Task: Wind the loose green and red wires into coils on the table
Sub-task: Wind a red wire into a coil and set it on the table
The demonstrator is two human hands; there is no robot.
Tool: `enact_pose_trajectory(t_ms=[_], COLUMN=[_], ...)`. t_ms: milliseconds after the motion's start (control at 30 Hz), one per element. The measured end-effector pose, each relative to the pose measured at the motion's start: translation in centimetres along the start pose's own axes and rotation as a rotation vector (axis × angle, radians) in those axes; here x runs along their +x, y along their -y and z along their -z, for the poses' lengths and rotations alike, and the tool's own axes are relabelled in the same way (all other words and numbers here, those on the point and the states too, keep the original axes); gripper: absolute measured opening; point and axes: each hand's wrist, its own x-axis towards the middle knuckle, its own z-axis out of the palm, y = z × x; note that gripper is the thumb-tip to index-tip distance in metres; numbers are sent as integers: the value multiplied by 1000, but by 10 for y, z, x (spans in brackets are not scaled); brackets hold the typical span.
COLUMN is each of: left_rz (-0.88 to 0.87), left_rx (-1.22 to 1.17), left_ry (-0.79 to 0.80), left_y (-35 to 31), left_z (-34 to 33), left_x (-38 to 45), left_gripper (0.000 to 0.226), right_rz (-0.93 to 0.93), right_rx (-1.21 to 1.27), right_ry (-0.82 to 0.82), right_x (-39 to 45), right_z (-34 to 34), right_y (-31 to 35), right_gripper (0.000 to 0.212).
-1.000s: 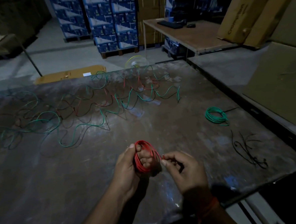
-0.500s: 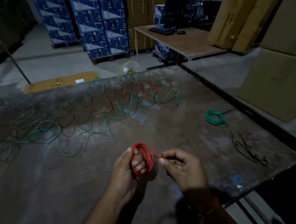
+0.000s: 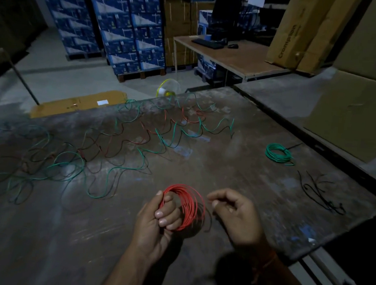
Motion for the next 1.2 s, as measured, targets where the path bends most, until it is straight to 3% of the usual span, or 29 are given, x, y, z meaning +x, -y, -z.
enact_pose_trajectory(t_ms=[67,233,433,667,800,967,1200], left_rz=[58,148,169,-92,-161,-127,-34], left_rx=[35,124,109,513,682,708,832], left_ry=[32,122,77,-86,-113,-74,-34], left_y=[-2,4,16,36,34,34,20], left_z=[2,-1,-17,-24,-27,-31,-32], left_x=[-4,-7,-7,3,5,6,5], left_gripper=[32,36,35,32,37,35,30], right_rz=[21,-7,83,39,18,49,127], right_rx=[-81,-130,-86,-167,-49,-146,-225], right_ry=[-50,165,101,-40,5,14,161], right_x=[7,8,-2,-1,1,6,13], right_z=[0,-16,-24,-16,-12,-6,-3], right_y=[0,-1,1,-12,-12,-10,-3], right_gripper=[20,58,29,21,25,26,25])
